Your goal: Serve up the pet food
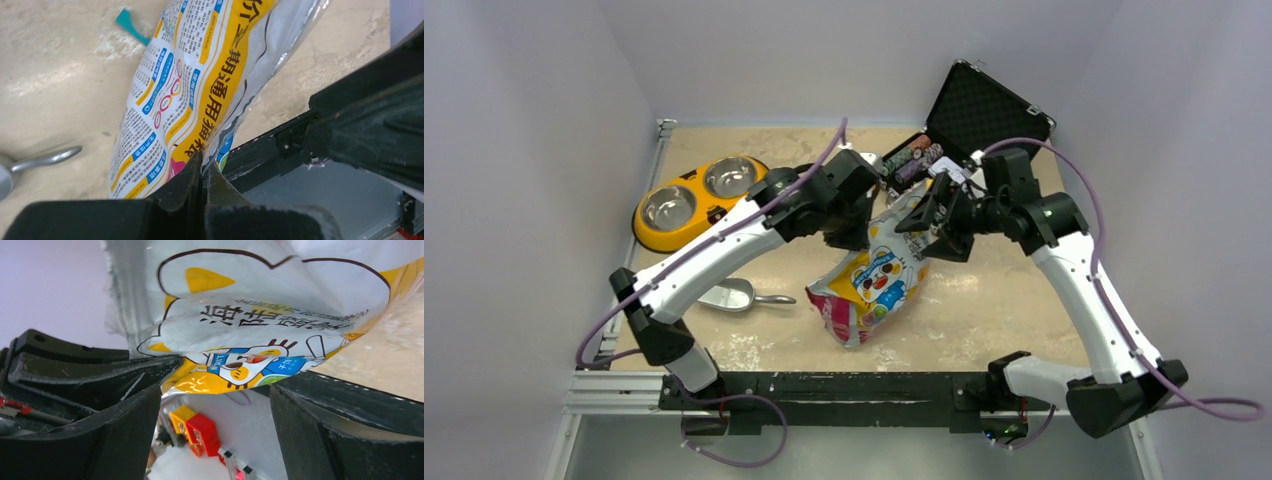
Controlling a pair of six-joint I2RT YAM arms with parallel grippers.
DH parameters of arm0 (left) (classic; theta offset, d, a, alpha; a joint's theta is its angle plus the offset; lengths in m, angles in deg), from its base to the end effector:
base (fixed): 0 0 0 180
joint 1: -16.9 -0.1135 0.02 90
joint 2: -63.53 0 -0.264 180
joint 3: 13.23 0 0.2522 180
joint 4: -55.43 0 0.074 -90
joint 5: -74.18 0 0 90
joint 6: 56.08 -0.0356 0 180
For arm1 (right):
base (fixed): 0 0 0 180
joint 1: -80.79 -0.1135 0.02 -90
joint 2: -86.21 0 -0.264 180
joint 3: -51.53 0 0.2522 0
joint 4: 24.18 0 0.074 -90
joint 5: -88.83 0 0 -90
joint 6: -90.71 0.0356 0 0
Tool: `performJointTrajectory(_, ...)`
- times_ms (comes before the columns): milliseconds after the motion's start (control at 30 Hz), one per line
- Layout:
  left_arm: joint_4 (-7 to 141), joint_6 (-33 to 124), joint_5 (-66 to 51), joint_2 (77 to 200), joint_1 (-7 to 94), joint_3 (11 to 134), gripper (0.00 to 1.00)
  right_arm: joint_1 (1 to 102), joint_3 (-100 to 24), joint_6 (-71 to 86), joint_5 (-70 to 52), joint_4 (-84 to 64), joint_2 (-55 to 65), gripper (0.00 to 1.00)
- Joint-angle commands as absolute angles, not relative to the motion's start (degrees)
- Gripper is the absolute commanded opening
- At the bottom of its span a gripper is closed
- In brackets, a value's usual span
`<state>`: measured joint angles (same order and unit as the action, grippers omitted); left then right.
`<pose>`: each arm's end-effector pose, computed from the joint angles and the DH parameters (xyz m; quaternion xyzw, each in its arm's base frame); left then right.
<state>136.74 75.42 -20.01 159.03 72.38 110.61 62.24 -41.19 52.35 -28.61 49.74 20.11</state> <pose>0.1910 -0.2731 0.4086 0.1038 0.9420 -0.2147 0.2363 0.1940 0.0824 0.3903 0.1749 0.8919 0.3841 0.1624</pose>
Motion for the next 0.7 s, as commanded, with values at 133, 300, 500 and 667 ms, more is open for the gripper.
performJointTrajectory(133, 136.6, 86.6, -18.81, 141.39, 69.06, 100.87, 0.0, 55.57, -48.63, 55.71, -34.0, 38.53, 10.12, 0.83)
performJointTrajectory(300, 135.18, 87.84, -16.28, 145.35, 68.84, 104.64, 0.0, 55.36, -51.39, 47.47, -36.46, 39.94, 9.05, 0.83)
performJointTrajectory(500, 134.33, 88.26, -15.3, 147.3, 68.84, 105.56, 0.0, 54.96, -47.76, 42.73, -37.02, 39.98, 12.34, 0.84)
performJointTrajectory(667, 134.12, 87.58, -15.56, 147.93, 67.44, 108.2, 0.0, 54.08, -46.01, 41.57, -36.65, 39.03, 14.25, 0.84)
